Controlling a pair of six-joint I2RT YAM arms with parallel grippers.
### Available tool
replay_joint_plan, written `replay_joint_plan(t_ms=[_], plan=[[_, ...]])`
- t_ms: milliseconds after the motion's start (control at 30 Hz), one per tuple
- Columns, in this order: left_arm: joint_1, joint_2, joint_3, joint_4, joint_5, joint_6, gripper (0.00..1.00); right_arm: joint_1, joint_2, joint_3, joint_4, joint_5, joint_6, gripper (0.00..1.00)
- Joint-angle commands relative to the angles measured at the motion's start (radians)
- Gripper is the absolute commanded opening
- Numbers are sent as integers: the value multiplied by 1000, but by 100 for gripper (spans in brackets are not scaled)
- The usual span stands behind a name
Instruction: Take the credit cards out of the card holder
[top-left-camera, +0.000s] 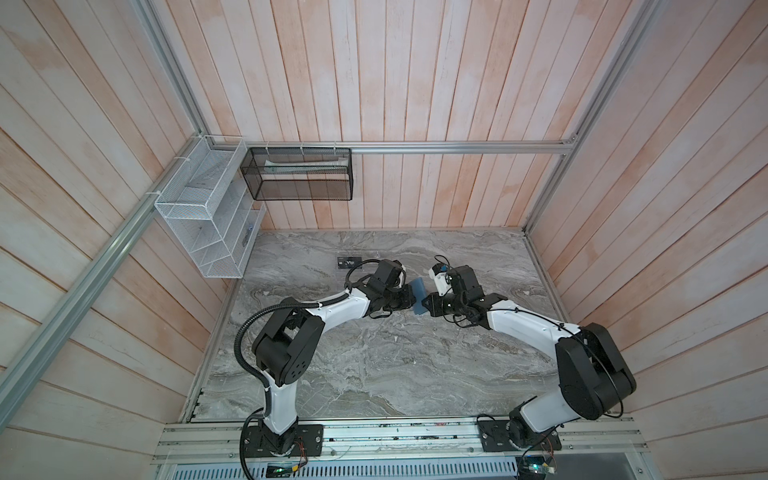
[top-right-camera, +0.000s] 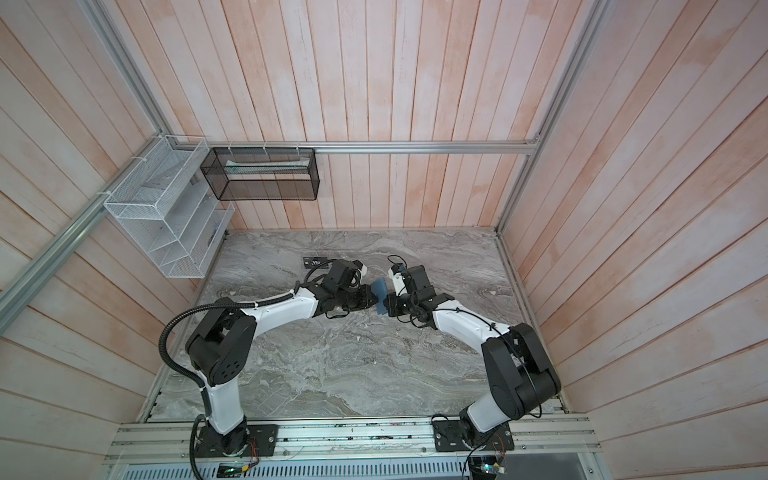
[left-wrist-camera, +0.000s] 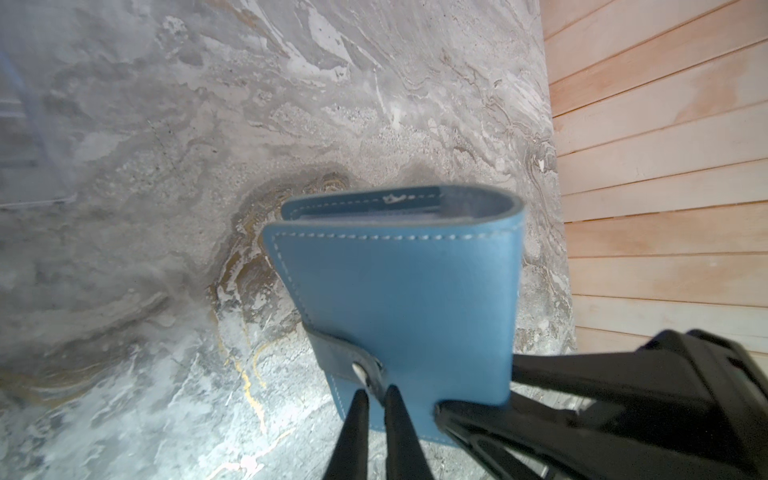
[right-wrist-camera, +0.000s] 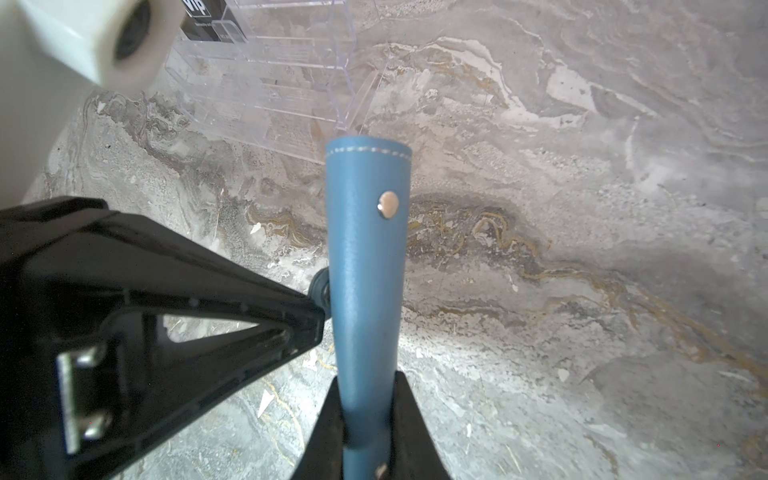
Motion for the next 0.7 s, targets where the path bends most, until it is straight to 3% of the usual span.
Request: replay_joint_plan(t_ms=[0,100,667], plan=[[-1,16,23,-15,-31,11,9,5,-8,36,0,7,-13,0],[0,17,22,-15,-34,11,0,6,-9,39,-3,4,-17,0],[26,-31,-72,15,-75,35,0,-21,-40,21,1,-27,-24,0]])
